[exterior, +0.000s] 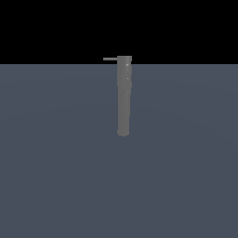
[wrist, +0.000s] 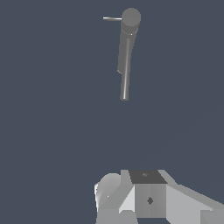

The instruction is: Turn on the faucet by rotating a designated handle.

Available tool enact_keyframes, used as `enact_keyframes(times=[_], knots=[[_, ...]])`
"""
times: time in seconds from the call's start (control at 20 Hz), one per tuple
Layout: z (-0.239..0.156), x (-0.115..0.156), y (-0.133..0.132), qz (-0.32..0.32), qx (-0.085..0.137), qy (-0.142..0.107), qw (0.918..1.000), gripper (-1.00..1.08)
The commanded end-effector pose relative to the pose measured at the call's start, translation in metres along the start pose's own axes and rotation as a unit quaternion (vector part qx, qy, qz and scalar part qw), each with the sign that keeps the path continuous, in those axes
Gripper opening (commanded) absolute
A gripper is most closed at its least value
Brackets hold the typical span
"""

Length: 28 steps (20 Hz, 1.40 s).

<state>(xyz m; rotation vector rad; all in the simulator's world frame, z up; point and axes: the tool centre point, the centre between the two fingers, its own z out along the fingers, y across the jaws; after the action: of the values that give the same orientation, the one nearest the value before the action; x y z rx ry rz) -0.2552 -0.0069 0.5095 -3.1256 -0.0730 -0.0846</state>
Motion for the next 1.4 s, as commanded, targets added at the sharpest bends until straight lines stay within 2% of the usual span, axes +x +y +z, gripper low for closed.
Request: enact_keyframes(times=[0.0,0.25,0.6,1.35], knots=[[0.0,0.0,0.0,0.0,0.0,0.0,1.0,-1.0],[0.004,0.006,-0.001,0.0,0.0,0.0,1.0,-1.0],[0.023,0.032,-0.003,0.003,-0.001,-0.003,1.0,-1.0],[0.097,0.136,-0.011,0.013,-0.002,-0.011,0.9999,-1.0]])
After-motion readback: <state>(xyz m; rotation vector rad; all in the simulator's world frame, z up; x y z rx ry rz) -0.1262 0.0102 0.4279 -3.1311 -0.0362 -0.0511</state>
